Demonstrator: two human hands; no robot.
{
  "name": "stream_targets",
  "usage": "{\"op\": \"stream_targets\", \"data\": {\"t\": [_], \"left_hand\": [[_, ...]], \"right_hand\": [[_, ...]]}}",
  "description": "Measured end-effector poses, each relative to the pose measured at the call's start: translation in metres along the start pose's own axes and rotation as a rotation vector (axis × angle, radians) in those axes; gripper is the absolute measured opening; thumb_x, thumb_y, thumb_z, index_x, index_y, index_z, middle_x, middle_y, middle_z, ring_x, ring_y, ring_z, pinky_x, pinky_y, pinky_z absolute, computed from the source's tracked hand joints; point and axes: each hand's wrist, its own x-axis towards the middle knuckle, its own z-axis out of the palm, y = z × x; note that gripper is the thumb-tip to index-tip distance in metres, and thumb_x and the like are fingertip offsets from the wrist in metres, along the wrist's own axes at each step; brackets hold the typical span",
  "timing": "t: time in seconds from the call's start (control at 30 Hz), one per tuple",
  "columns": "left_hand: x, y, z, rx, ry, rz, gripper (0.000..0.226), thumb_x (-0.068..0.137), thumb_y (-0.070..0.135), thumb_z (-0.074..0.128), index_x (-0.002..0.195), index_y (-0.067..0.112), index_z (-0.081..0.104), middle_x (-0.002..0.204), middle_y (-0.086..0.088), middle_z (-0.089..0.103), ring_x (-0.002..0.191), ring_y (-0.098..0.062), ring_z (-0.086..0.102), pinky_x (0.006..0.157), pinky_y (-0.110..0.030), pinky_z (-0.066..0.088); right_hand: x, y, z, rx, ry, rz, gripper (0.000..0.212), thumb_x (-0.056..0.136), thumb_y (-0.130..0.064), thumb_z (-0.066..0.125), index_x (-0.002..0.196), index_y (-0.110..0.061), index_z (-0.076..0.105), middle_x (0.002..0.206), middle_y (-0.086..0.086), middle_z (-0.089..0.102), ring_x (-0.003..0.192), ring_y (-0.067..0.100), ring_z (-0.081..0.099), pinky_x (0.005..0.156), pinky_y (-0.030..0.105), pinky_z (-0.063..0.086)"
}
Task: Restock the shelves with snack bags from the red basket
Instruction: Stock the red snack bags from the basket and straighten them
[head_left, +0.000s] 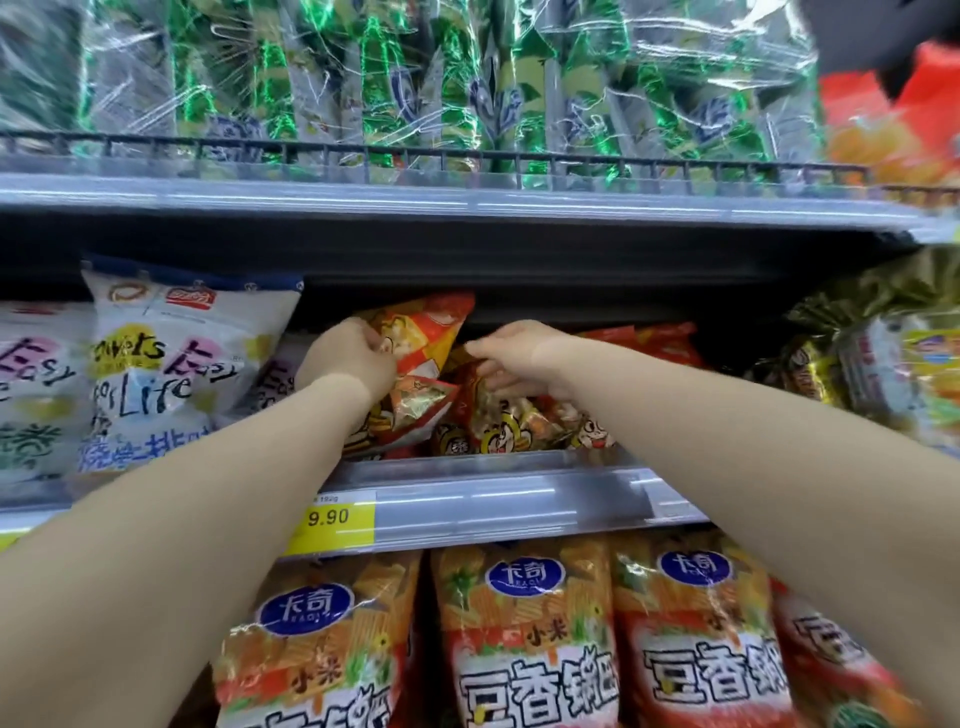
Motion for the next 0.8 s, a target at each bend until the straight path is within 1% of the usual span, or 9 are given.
{"op": "stream_targets", "data": {"t": [0.1,0.23,0.33,0.43,0.47,0.53,0.6,0.7,0.8], "left_hand": [[-0.001,0.013,-0.002,-0.055,-0.084,-0.009,0.031,0.089,0.033,0.062,0.116,0.018,0.062,0.120,-0.006,0.061,0.108,-0.027,0.057,0.079,-0.028,0.041],[-0.012,0.031,-0.002,-0.309,-0.224,-0.166,0.043,0.094,0.041,0.054,0.120,0.008,0.062,0.116,-0.014,0.064,0.107,-0.032,0.059,0.096,-0.039,0.047],[-0.019,0.035,-0.003,-0.550,-0.359,-0.354,0.050,0.100,0.046,0.034,0.124,0.011,0.061,0.124,-0.010,0.062,0.119,-0.031,0.054,0.105,-0.042,0.039],[-0.017,0.030,-0.007,-0.655,-0.447,-0.407,0.047,0.103,0.041,0.025,0.122,0.015,0.060,0.112,-0.006,0.069,0.121,-0.026,0.053,0.106,-0.042,0.035],[-0.015,0.027,-0.008,-0.649,-0.432,-0.412,0.044,0.103,0.040,0.025,0.115,0.016,0.060,0.095,-0.005,0.073,0.112,-0.026,0.060,0.099,-0.043,0.041],[-0.009,0.018,-0.012,-0.589,-0.329,-0.386,0.038,0.103,0.039,0.029,0.105,0.015,0.058,0.069,-0.004,0.070,0.078,-0.023,0.069,0.068,-0.038,0.048],[-0.002,0.001,-0.019,-0.465,-0.203,-0.294,0.036,0.102,0.037,0.033,0.106,0.013,0.059,0.065,-0.002,0.069,0.062,-0.020,0.068,0.052,-0.031,0.041],[0.001,-0.030,-0.025,-0.278,-0.167,-0.177,0.035,0.098,0.035,0.035,0.107,0.013,0.060,0.075,-0.004,0.072,0.076,-0.027,0.069,0.070,-0.039,0.055],[-0.003,-0.055,-0.025,-0.230,-0.204,-0.085,0.028,0.097,0.033,0.040,0.089,0.016,0.061,0.087,-0.015,0.071,0.084,-0.035,0.068,0.085,-0.048,0.054]], "right_hand": [[-0.012,-0.007,0.007,0.084,-0.151,0.004,0.040,0.087,-0.038,0.066,0.116,-0.012,0.057,0.107,0.003,0.068,0.094,0.016,0.066,0.073,0.024,0.055],[-0.021,-0.015,0.012,0.106,-0.276,-0.027,0.052,0.076,-0.033,0.078,0.120,-0.013,0.059,0.110,0.007,0.069,0.102,0.022,0.066,0.093,0.038,0.051],[-0.019,-0.021,0.017,-0.126,-0.283,-0.083,0.086,0.067,-0.027,0.083,0.141,-0.024,0.040,0.131,0.006,0.054,0.115,0.025,0.055,0.100,0.044,0.046],[-0.018,-0.024,0.021,-0.278,-0.334,-0.006,0.093,0.065,-0.023,0.084,0.141,-0.030,0.033,0.129,0.004,0.049,0.104,0.019,0.054,0.095,0.041,0.048],[-0.018,-0.023,0.023,-0.300,-0.339,0.013,0.094,0.064,-0.023,0.084,0.141,-0.032,0.031,0.131,0.005,0.047,0.101,0.017,0.052,0.094,0.040,0.048],[-0.017,-0.019,0.024,-0.343,-0.339,0.031,0.098,0.065,-0.023,0.084,0.143,-0.038,0.026,0.139,0.004,0.039,0.104,0.017,0.047,0.091,0.038,0.047],[-0.015,-0.021,0.023,-0.360,-0.398,0.069,0.100,0.068,-0.020,0.082,0.145,-0.043,0.022,0.146,0.003,0.035,0.106,0.019,0.045,0.074,0.031,0.048],[-0.012,-0.032,0.023,-0.466,-0.507,0.151,0.093,0.074,-0.015,0.078,0.146,-0.041,0.025,0.146,0.004,0.039,0.116,0.023,0.049,0.068,0.027,0.047],[-0.012,-0.040,0.030,-0.555,-0.511,0.148,0.078,0.074,-0.011,0.078,0.139,-0.031,0.040,0.131,0.007,0.052,0.104,0.020,0.055,0.067,0.026,0.047]]}}
